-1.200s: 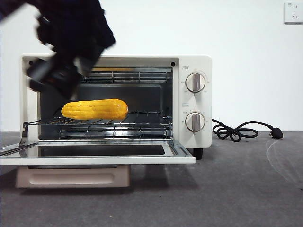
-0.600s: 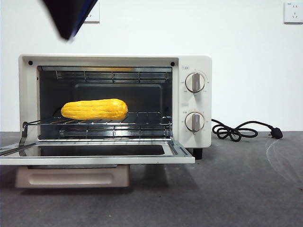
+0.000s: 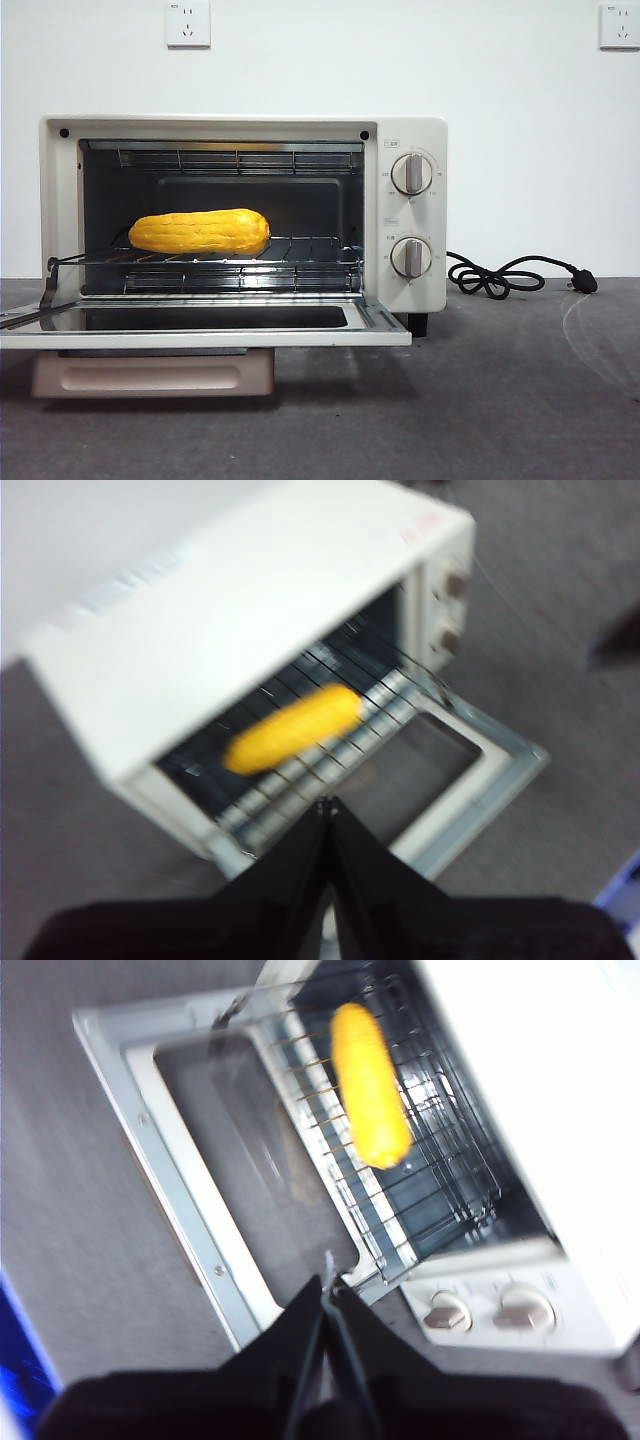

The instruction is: Take the corn from the table,put the corn in the oven

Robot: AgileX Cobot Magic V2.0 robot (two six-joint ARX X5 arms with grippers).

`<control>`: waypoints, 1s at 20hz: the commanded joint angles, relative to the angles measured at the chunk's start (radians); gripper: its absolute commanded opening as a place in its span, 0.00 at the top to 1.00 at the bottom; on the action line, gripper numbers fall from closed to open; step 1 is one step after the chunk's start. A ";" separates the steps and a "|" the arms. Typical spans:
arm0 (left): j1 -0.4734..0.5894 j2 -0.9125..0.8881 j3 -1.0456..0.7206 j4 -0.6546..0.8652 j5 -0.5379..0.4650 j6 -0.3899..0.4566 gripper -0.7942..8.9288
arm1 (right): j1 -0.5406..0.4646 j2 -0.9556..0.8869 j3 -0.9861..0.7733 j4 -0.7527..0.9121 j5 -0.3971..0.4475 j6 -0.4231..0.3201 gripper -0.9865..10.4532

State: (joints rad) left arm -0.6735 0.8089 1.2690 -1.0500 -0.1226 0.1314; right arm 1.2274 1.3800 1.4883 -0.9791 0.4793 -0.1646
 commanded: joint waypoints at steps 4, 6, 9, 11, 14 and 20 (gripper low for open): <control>0.087 -0.002 -0.209 0.079 0.172 -0.013 0.93 | -0.130 -0.104 0.002 -0.008 -0.238 0.059 0.93; 0.153 -0.016 -0.283 0.115 0.247 -0.024 0.93 | -0.191 -0.127 0.002 -0.034 -0.327 0.065 0.93; 0.277 -0.034 -0.380 0.167 0.395 -0.026 0.93 | -0.275 -0.142 0.001 -0.092 -0.431 0.065 0.93; 0.377 -0.039 -0.431 0.189 0.507 -0.026 0.93 | -0.328 -0.142 0.001 -0.126 -0.488 0.065 0.93; 0.596 -0.036 -0.517 0.233 0.756 -0.006 0.93 | -0.413 -0.141 -0.001 -0.154 -0.591 0.047 0.93; 1.011 0.055 -0.703 0.423 1.034 -0.129 0.93 | -0.595 -0.141 -0.002 -0.161 -0.882 -0.028 0.93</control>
State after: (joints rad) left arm 0.3332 0.8642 0.5735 -0.6399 0.9031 0.0273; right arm 0.6361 1.2369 1.4887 -1.1397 -0.3954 -0.1684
